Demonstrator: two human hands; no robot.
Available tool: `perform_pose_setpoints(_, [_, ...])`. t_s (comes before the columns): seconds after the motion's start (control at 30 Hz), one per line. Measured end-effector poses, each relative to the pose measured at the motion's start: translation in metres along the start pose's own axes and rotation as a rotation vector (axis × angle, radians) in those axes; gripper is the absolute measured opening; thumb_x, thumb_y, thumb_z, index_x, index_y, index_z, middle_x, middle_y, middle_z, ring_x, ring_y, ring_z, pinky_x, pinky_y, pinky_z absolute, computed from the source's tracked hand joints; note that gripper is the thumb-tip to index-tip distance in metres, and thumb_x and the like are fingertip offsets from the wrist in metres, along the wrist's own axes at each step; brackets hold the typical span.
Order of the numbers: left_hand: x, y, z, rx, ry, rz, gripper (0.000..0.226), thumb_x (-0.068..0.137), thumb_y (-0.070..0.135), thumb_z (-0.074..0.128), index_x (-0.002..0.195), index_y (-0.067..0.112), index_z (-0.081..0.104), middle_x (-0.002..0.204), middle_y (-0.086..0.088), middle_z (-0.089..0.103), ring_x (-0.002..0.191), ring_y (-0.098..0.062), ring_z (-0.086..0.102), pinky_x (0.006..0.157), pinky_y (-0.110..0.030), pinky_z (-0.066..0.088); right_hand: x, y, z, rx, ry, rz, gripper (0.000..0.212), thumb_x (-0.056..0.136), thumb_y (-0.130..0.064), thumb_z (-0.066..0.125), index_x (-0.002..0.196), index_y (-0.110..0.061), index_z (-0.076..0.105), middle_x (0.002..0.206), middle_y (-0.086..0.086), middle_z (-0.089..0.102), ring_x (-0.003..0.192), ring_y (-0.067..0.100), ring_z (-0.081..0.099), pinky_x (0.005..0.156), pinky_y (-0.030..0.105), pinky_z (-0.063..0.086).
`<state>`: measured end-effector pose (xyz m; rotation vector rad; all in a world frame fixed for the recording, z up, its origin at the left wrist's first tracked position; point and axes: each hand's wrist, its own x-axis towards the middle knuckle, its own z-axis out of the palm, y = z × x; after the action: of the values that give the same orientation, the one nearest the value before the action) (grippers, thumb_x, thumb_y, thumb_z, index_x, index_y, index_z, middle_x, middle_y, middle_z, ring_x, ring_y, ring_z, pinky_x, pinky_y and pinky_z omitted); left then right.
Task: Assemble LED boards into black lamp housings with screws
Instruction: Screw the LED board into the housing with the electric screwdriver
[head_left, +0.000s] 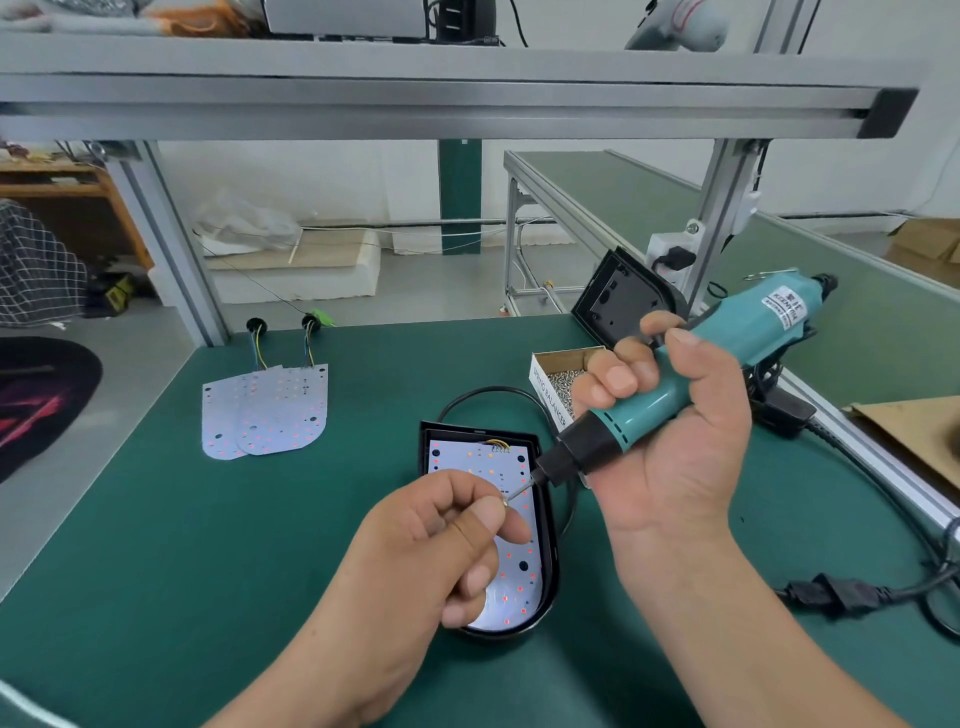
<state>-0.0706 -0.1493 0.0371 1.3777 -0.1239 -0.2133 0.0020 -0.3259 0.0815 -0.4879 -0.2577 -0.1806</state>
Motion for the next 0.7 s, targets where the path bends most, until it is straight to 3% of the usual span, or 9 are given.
perform_pose_setpoints(0.5, [0.0015, -0.0030, 0.0014, -0.002, 0.062, 0.037, 0.016, 0.088, 0.028, 0.070, 0.079, 0.015, 0.074, 0.077, -0.024, 0.057, 0.048, -0.018, 0.031, 0.045, -0.023, 0.032, -0.0009, 0.0029, -0.0005, -0.055, -0.026, -0.015, 0.008, 0.093, -0.015, 0.051, 0.098, -0.014, 0.058, 0.065, -0.002, 0.041, 0.056, 0.015, 0.048, 0.055, 0.027, 0.045])
perform_pose_setpoints(0.6, [0.0023, -0.0057, 0.0013, 0.039, 0.110, 0.058, 0.018, 0.095, 0.020, 0.074, 0.078, 0.014, 0.073, 0.063, -0.013, 0.056, 0.046, -0.015, 0.032, 0.044, -0.022, 0.031, -0.0024, 0.0063, 0.0008, -0.056, -0.013, -0.010, 0.006, 0.095, -0.017, 0.053, 0.098, -0.015, 0.057, 0.065, -0.002, 0.041, 0.057, 0.015, 0.048, 0.055, 0.026, 0.046])
perform_pose_setpoints(0.7, [0.0028, -0.0087, 0.0003, 0.101, 0.157, 0.067, 0.026, 0.103, 0.010, 0.065, 0.078, 0.014, 0.073, 0.055, -0.002, 0.053, 0.045, -0.013, 0.034, 0.042, -0.020, 0.032, -0.0034, 0.0096, 0.0015, -0.046, 0.019, 0.002, 0.004, 0.096, -0.018, 0.055, 0.097, -0.016, 0.058, 0.066, -0.002, 0.042, 0.058, 0.015, 0.048, 0.056, 0.026, 0.046])
